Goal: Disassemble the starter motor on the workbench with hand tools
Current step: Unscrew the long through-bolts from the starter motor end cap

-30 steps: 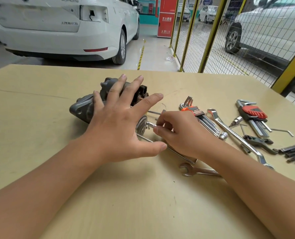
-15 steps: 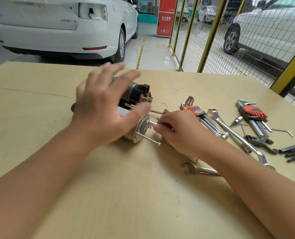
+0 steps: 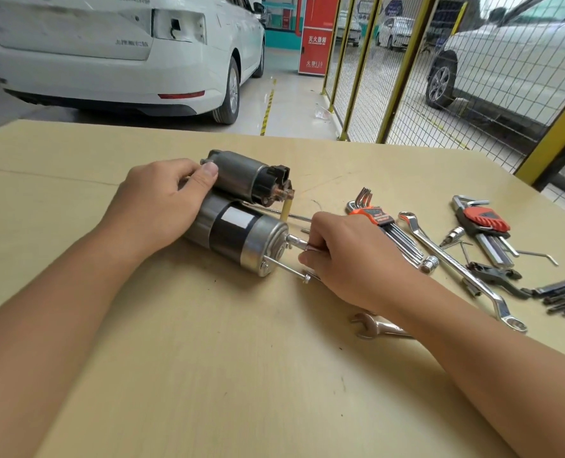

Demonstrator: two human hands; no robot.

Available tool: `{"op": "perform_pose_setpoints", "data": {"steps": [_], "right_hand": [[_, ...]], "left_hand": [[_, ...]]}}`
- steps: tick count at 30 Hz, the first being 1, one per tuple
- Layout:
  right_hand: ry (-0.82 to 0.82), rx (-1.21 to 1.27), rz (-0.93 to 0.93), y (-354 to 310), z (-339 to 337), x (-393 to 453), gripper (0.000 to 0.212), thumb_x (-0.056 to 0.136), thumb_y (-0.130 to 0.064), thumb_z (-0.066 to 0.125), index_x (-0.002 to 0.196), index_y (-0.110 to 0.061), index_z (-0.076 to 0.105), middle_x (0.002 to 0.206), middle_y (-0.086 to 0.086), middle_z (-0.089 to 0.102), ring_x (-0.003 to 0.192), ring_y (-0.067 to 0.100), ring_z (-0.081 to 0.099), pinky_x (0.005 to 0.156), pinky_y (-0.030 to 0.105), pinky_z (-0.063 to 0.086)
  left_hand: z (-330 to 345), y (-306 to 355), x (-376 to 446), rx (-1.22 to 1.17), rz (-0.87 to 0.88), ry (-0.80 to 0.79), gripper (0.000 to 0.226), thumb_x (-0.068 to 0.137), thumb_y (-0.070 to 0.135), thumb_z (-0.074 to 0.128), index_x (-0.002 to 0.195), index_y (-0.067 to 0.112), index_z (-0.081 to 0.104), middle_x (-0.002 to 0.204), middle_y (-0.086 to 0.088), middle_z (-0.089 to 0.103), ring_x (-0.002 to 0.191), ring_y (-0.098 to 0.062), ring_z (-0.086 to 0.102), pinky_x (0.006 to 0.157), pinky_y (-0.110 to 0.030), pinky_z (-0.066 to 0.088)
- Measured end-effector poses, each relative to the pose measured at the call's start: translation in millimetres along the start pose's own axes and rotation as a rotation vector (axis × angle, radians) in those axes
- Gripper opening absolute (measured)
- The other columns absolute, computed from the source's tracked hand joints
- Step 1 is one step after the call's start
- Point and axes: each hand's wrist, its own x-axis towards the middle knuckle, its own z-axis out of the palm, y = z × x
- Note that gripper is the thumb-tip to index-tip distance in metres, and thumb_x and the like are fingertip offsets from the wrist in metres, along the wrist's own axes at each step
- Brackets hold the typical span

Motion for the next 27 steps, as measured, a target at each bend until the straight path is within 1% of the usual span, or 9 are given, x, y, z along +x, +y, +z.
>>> {"op": "perform_pose_setpoints", "data": {"steps": [4, 8, 12, 15, 21, 24, 26, 27], "right_hand": [[-0.013, 0.006, 0.014, 6.5, -4.2, 0.9, 0.021, 0.085, -0.037, 0.071, 0.076, -0.023, 0.058, 0.069, -0.009, 0.058, 0.069, 0.020, 0.057, 0.062, 0.036, 0.052], [-0.014, 0.006, 0.000, 7.4, -4.4, 2.2, 0.020, 0.088, -0.038, 0.068, 0.077, -0.022, 0.067, 0.064, -0.010, 0.057, 0.067, 0.017, 0.057, 0.063, 0.037, 0.052], [-0.012, 0.010, -0.008, 6.5, -2.2, 5.0, 0.022, 0.090, -0.037, 0.066, 0.076, -0.020, 0.068, 0.068, -0.006, 0.061, 0.068, 0.017, 0.057, 0.068, 0.040, 0.053], [-0.028, 0.039, -0.008, 7.5, -1.8, 4.6, 0.023, 0.091, -0.038, 0.065, 0.077, -0.020, 0.069, 0.071, -0.005, 0.065, 0.069, 0.017, 0.059, 0.071, 0.041, 0.053], [-0.040, 0.077, 0.009, 6.1, -2.7, 2.0, 0.026, 0.093, -0.039, 0.064, 0.078, -0.019, 0.071, 0.069, -0.005, 0.064, 0.067, 0.014, 0.057, 0.069, 0.039, 0.051], [-0.062, 0.057, 0.021, 3.4, -5.5, 0.6, 0.030, 0.095, -0.039, 0.061, 0.079, -0.017, 0.072, 0.069, -0.002, 0.064, 0.066, 0.016, 0.057, 0.068, 0.038, 0.050], [-0.099, 0.022, 0.028, 1.3, -7.3, 0.1, 0.035, 0.098, -0.038, 0.057, 0.075, -0.014, 0.069, 0.066, 0.001, 0.060, 0.064, 0.018, 0.054, 0.065, 0.037, 0.047], [-0.121, 0.006, 0.031, 0.1, -7.8, -0.5, 0.037, 0.100, -0.036, 0.055, 0.071, -0.013, 0.065, 0.064, 0.002, 0.056, 0.064, 0.019, 0.051, 0.064, 0.036, 0.044]], "left_hand": [[1.5, -2.1, 1.0, -0.035, 0.007, 0.004, 0.050, 0.095, 0.065, 0.040, 0.079, 0.024, 0.061, 0.064, 0.000, 0.057, 0.068, -0.013, 0.054, 0.062, -0.034, 0.041], [2.9, -3.1, 1.6, -0.040, 0.023, 0.005, 0.049, 0.097, 0.063, 0.041, 0.079, 0.022, 0.061, 0.064, 0.001, 0.057, 0.068, -0.011, 0.053, 0.062, -0.034, 0.040], [4.2, -3.5, 2.2, -0.058, 0.034, 0.010, 0.039, 0.100, 0.060, 0.044, 0.079, 0.031, 0.061, 0.066, 0.012, 0.058, 0.067, -0.003, 0.052, 0.062, -0.033, 0.039], [4.3, -3.9, 3.0, -0.057, 0.040, 0.013, 0.038, 0.098, 0.061, 0.043, 0.078, 0.037, 0.062, 0.066, 0.015, 0.059, 0.067, -0.001, 0.053, 0.061, -0.032, 0.039], [4.4, -4.2, 3.1, -0.069, 0.044, 0.019, 0.036, 0.100, 0.058, 0.044, 0.074, 0.040, 0.061, 0.063, 0.018, 0.056, 0.065, 0.001, 0.051, 0.059, -0.032, 0.038], [4.5, -4.2, 3.2, -0.077, 0.041, 0.016, 0.037, 0.099, 0.059, 0.044, 0.074, 0.039, 0.061, 0.062, 0.017, 0.055, 0.064, 0.000, 0.051, 0.059, -0.032, 0.037], [4.5, -4.6, 3.0, -0.080, 0.040, 0.015, 0.037, 0.099, 0.059, 0.044, 0.074, 0.038, 0.061, 0.062, 0.016, 0.056, 0.065, -0.001, 0.051, 0.059, -0.031, 0.038], [4.6, -4.8, 2.9, -0.082, 0.039, 0.014, 0.038, 0.099, 0.060, 0.044, 0.075, 0.037, 0.062, 0.062, 0.015, 0.056, 0.066, -0.002, 0.052, 0.059, -0.031, 0.038]]}}
